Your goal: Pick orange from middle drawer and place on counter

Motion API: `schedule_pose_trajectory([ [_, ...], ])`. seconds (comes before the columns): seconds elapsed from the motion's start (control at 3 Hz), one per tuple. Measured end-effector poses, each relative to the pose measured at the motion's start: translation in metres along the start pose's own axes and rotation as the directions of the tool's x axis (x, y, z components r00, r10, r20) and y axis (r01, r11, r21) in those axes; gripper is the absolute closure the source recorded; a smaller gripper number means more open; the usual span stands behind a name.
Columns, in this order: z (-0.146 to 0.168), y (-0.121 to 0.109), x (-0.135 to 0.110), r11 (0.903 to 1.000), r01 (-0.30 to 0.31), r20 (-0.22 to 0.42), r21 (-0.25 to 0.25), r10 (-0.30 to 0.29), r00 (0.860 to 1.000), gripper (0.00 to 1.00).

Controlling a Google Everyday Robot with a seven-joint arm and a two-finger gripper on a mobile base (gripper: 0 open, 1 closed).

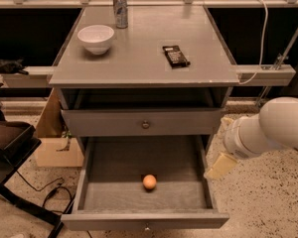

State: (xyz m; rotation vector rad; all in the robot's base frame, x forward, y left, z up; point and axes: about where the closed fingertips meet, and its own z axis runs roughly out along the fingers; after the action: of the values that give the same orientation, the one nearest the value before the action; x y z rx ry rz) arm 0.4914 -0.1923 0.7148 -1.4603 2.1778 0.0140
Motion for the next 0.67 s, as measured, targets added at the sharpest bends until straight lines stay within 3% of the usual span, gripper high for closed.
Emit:
schedule_pose_trajectory([
  [0.33, 0.003, -0.001, -0.001, 1.0000, 0.001, 0.030, -0.007, -0.001, 1.000, 0.00],
  [0.67, 0.050, 0.010, -0.005, 0.9978, -0.011, 0.082, -0.066, 0.016, 0.996, 0.00],
])
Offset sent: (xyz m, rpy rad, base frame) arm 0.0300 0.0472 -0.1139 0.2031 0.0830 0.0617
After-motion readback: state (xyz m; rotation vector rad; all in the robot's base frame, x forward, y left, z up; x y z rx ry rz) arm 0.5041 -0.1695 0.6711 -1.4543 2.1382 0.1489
